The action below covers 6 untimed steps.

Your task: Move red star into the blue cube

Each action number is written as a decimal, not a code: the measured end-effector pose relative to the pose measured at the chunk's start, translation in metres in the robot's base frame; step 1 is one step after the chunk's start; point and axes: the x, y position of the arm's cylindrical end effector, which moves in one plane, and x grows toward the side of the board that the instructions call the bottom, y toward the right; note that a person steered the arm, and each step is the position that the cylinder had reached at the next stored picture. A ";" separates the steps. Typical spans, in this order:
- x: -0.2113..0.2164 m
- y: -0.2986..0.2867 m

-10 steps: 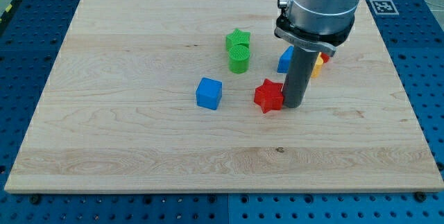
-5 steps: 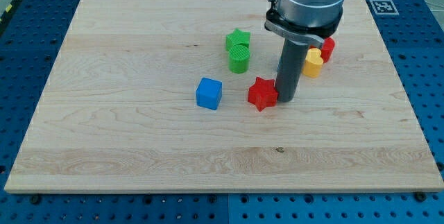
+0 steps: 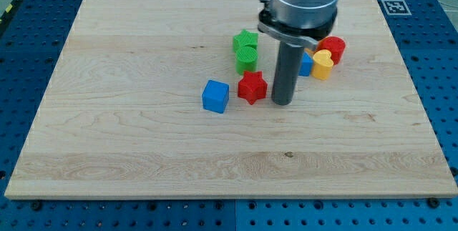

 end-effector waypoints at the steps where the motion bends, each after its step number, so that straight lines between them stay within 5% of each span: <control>1: -0.007 -0.009; 6: -0.037 -0.095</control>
